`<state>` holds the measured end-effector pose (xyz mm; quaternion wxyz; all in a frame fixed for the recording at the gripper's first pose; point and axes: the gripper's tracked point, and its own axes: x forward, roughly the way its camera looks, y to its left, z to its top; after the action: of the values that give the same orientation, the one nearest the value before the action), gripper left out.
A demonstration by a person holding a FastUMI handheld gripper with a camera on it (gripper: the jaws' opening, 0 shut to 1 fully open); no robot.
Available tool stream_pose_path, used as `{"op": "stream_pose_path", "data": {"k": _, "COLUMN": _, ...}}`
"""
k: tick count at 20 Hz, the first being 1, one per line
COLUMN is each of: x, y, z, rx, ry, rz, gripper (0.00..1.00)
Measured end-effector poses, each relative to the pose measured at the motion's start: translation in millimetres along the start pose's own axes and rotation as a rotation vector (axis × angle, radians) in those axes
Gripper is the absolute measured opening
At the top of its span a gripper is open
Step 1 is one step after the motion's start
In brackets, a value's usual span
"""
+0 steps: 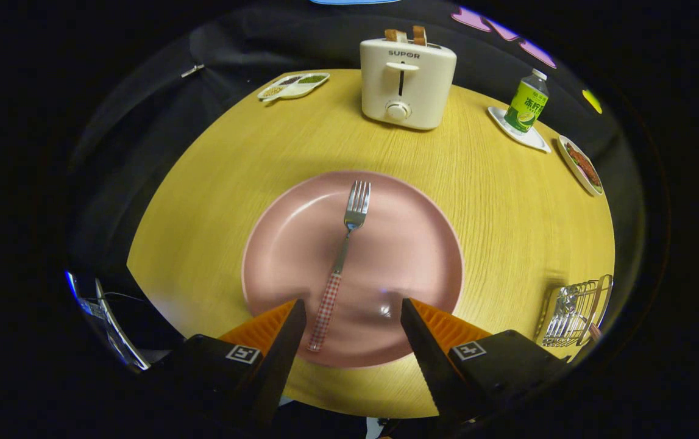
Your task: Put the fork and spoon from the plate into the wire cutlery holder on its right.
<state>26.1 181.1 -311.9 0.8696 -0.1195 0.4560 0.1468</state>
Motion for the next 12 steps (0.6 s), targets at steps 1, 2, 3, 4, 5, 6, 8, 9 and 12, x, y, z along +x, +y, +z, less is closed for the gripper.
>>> {"op": "stream_pose_path", "data": {"k": 1, "x": 3.2, "y": 1.4, "z": -4.7, "rx": 0.003, "ry": 0.015, "rz": -0.002, "gripper": 0.95}}
{"op": "stream_pose_path", "data": {"k": 2, "x": 5.9, "y": 3.4, "z": -7.9, "rx": 0.008, "ry": 0.028, "rz": -0.002, "gripper": 0.93}}
{"op": "stream_pose_path", "data": {"k": 3, "x": 8.6, "y": 4.2, "z": -10.6, "rx": 0.009, "ry": 0.038, "rz": -0.003, "gripper": 0.89}}
{"op": "stream_pose_path", "data": {"k": 4, "x": 8.1, "y": 3.0, "z": -9.1, "rx": 0.006, "ry": 0.036, "rz": -0.017, "gripper": 0.87}}
{"op": "stream_pose_path", "data": {"k": 5, "x": 10.6, "y": 5.5, "z": -7.8, "rx": 0.006, "ry": 0.029, "rz": -0.011, "gripper": 0.83}}
{"op": "stream_pose_path", "data": {"k": 6, "x": 10.2, "y": 3.9, "z": -8.1, "rx": 0.001, "ry": 0.035, "rz": -0.023, "gripper": 0.82}}
{"op": "stream_pose_path", "data": {"k": 8, "x": 11.0, "y": 3.7, "z": -9.2, "rx": 0.0, "ry": 0.044, "rz": -0.035, "gripper": 0.77}}
{"op": "stream_pose_path", "data": {"k": 9, "x": 11.2, "y": 2.5, "z": -9.8, "rx": -0.005, "ry": 0.049, "rz": -0.047, "gripper": 0.69}}
{"op": "stream_pose_path", "data": {"k": 12, "x": 11.3, "y": 6.2, "z": -12.8, "rx": -0.019, "ry": 0.061, "rz": -0.043, "gripper": 0.51}}
